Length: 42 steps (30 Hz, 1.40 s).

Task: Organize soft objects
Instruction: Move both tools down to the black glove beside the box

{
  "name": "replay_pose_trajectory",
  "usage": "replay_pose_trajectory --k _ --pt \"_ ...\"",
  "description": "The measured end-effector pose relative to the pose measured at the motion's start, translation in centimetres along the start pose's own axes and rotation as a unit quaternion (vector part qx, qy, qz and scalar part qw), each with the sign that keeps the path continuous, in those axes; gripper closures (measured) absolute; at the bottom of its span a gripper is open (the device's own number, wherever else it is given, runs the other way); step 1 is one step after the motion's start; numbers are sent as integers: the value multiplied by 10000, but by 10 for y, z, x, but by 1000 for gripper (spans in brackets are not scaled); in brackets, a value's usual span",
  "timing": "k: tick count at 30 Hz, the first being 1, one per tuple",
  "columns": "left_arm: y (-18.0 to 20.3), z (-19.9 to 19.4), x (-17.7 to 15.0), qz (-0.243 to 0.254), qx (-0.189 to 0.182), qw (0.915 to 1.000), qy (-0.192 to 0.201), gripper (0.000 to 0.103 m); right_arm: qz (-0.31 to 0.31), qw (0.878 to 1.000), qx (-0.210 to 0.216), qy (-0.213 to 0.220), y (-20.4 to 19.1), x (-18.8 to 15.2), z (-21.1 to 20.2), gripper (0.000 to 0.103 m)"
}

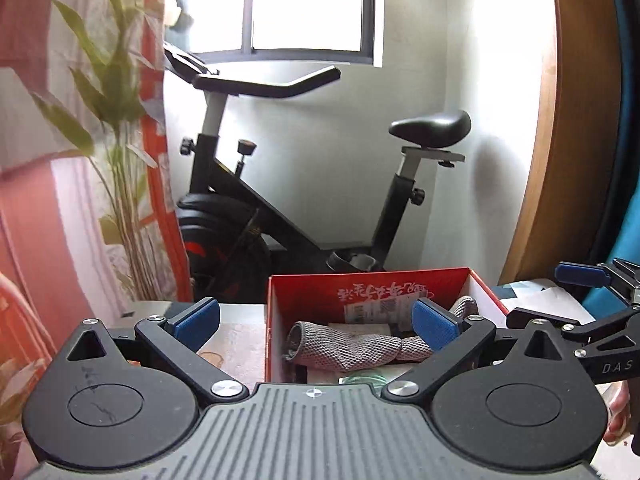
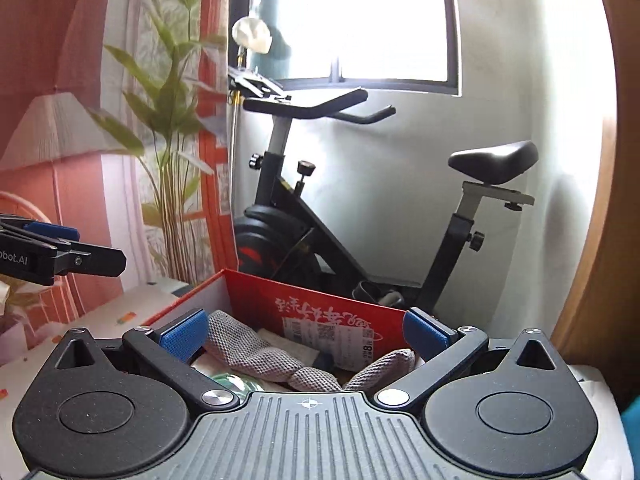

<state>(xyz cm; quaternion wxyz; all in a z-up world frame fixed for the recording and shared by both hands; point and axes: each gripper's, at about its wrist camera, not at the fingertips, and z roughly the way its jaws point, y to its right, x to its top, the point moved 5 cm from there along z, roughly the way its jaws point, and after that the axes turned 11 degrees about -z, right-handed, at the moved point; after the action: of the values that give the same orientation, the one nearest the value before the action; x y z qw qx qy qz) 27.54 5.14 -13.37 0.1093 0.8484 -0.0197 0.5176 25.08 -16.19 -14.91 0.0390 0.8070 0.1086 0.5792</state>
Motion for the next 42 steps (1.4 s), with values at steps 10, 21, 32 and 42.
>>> replay_pose_trajectory --k 10,21,32,42 --pt "-4 -45 -23 -70 101 9996 268 0 750 9951 -538 367 -11 -28 -50 0" --pt "-13 -55 -64 -412 160 9990 -61 0 810 9938 -742 193 -18 -82 -73 0" --pt "-25 -41 -118 -646 236 9947 -770 0 701 9945 -701 -330 -45 -138 -65 0" --pt "-27 -23 -147 -851 102 9869 -1366 0 588 9928 -287 -1003 -72 -178 -47 2"
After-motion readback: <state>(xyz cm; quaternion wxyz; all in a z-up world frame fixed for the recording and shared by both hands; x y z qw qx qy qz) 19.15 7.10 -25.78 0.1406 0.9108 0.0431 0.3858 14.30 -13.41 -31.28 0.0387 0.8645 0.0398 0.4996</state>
